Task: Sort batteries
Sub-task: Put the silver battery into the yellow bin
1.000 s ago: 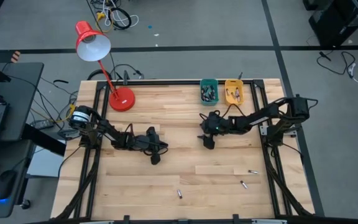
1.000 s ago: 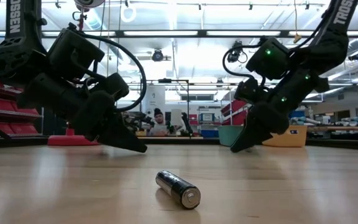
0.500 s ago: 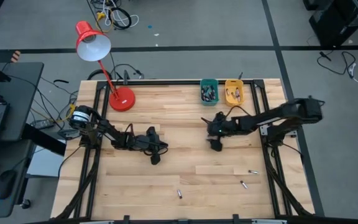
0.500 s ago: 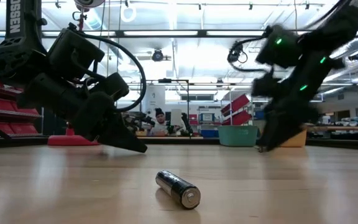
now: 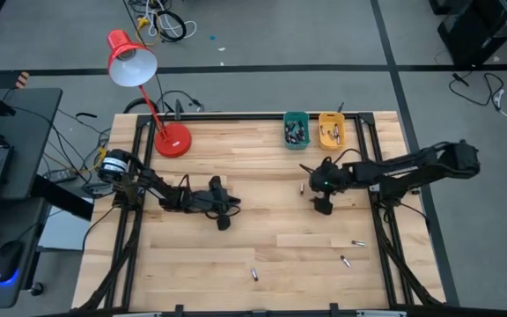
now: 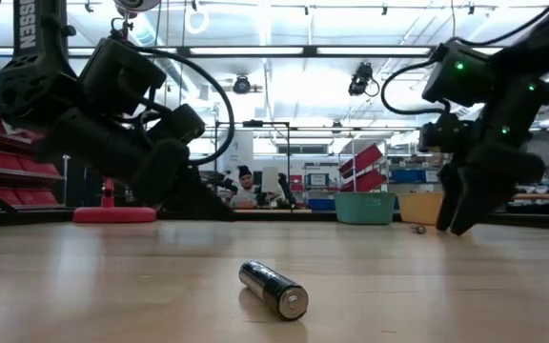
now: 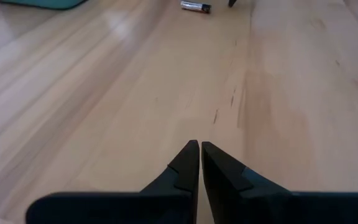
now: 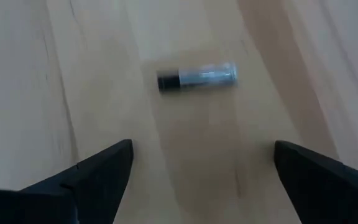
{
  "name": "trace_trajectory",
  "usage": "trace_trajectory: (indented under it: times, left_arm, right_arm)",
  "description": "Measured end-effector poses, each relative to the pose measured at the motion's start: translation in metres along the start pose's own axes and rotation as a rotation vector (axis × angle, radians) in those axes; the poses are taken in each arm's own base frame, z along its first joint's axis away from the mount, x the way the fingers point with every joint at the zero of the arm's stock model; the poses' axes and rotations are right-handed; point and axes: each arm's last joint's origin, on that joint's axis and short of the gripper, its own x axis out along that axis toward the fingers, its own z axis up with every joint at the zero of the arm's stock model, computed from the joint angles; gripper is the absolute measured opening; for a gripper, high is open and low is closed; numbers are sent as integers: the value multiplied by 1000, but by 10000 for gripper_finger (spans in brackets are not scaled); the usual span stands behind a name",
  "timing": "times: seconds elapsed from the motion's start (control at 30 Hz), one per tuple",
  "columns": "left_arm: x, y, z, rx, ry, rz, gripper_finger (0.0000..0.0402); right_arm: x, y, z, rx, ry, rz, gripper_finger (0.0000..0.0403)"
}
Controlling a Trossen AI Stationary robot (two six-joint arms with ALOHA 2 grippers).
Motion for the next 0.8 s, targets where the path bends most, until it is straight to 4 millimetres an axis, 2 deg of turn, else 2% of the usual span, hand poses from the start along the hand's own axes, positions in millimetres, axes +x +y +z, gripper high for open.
trace_trajectory:
  times: [0.13, 0.4, 0.5, 0.63, 0.8]
  left_arm:
    - [1, -1, 2, -1, -5, -2, 35]
    - [1, -1, 1, 3, 4, 1, 35]
    - [1, -1, 1, 2, 1, 0, 35]
    - [1, -1, 1, 1, 2, 0, 35]
    - [1, -1, 1, 25, 1, 0, 35]
  right_arm:
    - [9, 0, -2, -17, -24, -8, 376]
    - [5, 2, 8, -82, -52, 4, 374]
    - [7, 2, 6, -93, -23, 8, 362]
    - [8, 1, 1, -71, 55, 4, 313]
    - [6, 1, -3, -41, 95, 0, 218]
